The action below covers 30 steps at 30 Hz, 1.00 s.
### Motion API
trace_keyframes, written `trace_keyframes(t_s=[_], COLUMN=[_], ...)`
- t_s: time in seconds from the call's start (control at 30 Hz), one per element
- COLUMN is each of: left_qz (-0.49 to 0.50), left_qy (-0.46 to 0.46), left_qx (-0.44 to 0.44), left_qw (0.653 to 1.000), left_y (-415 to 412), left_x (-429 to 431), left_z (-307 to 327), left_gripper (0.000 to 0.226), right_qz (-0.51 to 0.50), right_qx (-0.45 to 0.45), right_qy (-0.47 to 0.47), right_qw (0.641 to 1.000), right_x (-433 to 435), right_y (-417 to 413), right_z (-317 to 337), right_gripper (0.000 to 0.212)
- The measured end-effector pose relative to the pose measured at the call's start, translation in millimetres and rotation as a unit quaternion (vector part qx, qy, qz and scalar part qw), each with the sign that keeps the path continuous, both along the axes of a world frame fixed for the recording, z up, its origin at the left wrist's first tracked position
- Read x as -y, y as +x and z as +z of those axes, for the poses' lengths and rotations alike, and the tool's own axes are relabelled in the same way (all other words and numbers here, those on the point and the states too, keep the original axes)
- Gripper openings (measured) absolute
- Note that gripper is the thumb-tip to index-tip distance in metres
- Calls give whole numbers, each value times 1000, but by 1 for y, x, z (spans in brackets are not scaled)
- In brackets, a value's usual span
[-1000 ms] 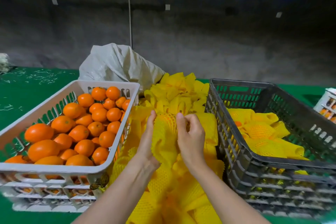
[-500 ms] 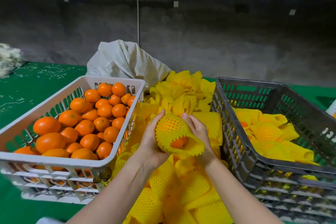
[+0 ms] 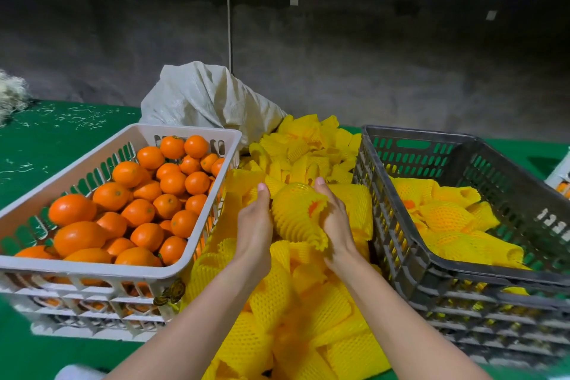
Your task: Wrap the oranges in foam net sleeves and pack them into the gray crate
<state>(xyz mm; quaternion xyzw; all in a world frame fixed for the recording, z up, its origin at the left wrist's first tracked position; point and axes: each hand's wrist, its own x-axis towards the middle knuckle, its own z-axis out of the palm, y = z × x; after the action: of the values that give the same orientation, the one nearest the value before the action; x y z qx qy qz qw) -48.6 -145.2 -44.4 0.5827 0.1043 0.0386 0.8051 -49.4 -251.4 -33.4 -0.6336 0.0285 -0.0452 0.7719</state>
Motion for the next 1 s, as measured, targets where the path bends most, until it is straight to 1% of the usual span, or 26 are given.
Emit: trace_keyframes(t_s=[0.03,0.1,0.17,0.23,0.3,0.37,0.4,0.47,0.53,0.63,0.7,0.77,0.8,0.83,0.87,0.9,0.93,1.0], left_qz=[20,48,60,59,48,35,30,25,15,-11,-23,-58,-104,-164,-221,-264,-292,-316], left_qy=[33,98,120,85,44,25,22,20,17,24,52,66,45,5,-41,-81,-106,-102], left_qx=[31,74,87,85,82,76,73,67,55,53,40,-18,-67,-117,-156,-176,-177,-146], left_qw=[999,991,987,991,994,996,997,997,998,998,998,996,991,979,962,945,934,932], left_y=[-2,-4,-2,-2,-4,-6,-7,-8,-6,-3,-1,1,3,3,1,-1,-1,-2], left_x=[1,2,2,1,2,4,5,6,6,6,6,1,-2,-6,-8,-10,-10,-8], left_z=[-2,-3,-2,-1,0,2,3,5,6,5,3,3,3,4,8,11,13,14], left_gripper=[43,58,66,59,54,62,65,58,49,50,53,60,64,65,67,67,64,54], right_qz=[8,34,44,55,39,14,11,5,2,3,-4,-12,-17,-26,-35,-37,-32,-9], right_qx=[-5,-21,-50,-72,-79,-87,-93,-96,-86,-71,-59,-34,-11,16,46,73,96,107], right_qy=[-1,14,43,102,134,158,172,187,207,228,206,171,143,99,44,1,-34,-69], right_qw=[1000,999,997,991,987,983,981,978,975,971,977,985,989,995,997,997,994,992], right_x=[2,4,6,4,-2,-5,-6,-6,-6,-7,-6,-1,1,5,7,9,11,12], right_y=[-1,-4,-6,-9,-8,-8,-8,-11,-11,-13,-15,-15,-15,-16,-16,-15,-14,-12], right_z=[0,-5,-11,-11,-10,-10,-10,-11,-12,-12,-13,-14,-13,-13,-12,-11,-11,-12], right_gripper=[21,22,19,18,26,21,22,29,25,20,20,28,33,32,24,14,11,16])
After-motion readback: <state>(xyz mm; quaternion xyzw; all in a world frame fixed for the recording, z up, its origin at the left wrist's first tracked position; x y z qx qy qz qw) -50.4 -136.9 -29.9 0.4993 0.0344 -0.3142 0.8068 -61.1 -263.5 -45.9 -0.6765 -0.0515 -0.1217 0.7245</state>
